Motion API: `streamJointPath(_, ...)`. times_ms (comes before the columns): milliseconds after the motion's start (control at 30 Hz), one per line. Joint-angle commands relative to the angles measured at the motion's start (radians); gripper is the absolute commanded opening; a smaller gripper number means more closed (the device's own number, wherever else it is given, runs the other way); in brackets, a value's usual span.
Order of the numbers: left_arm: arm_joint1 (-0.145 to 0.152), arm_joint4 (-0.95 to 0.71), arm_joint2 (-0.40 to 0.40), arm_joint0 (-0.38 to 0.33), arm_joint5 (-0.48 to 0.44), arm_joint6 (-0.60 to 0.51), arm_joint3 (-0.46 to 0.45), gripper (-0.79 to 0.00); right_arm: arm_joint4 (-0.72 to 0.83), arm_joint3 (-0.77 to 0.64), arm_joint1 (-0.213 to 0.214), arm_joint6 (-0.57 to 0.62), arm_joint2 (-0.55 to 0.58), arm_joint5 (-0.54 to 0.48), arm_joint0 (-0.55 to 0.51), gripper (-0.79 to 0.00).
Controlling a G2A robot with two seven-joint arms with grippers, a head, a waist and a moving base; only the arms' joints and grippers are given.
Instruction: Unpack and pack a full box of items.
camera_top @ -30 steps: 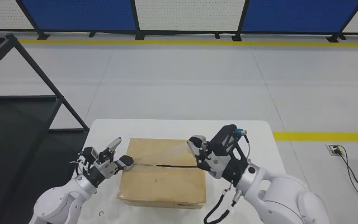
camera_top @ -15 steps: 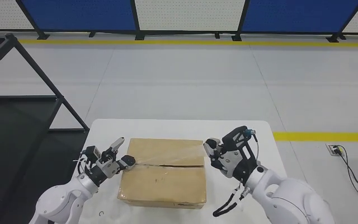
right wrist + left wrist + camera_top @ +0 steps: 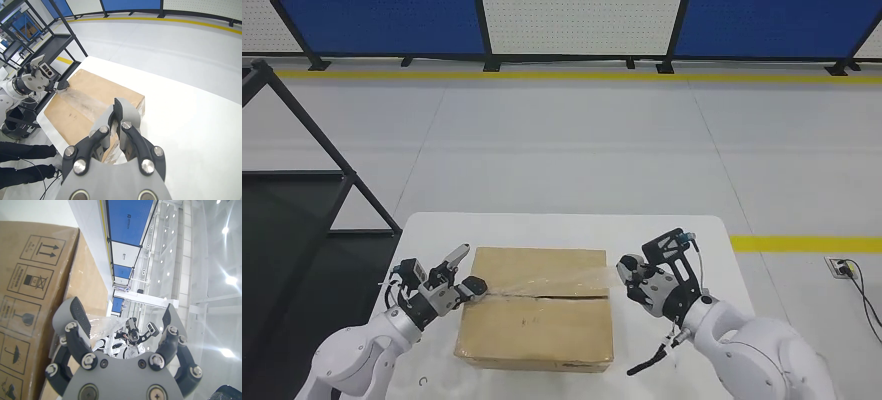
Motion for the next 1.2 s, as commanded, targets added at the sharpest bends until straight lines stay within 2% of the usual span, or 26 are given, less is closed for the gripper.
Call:
streamJointPath(0, 0.000, 0.000, 0.001, -0.002, 0.002, 0.002, 0.000, 0.000, -0.005, 0.015, 0.001, 0.011, 0.001, -0.002, 0.004, -0.785)
streamJointPath(567, 0.003, 0.004, 0.016, -0.020, 0.009, 0.003, 0.016, 0.000, -0.019, 0.106, 0.008, 0.089, -0.002, -0.031, 0.003, -0.785)
streamJointPath(1167, 0.005, 0.002, 0.027, -0.028, 0.011, 0.000, 0.025, 0.000, -0.020, 0.130, 0.012, 0.068, 0.006, -0.036, -0.031, -0.785)
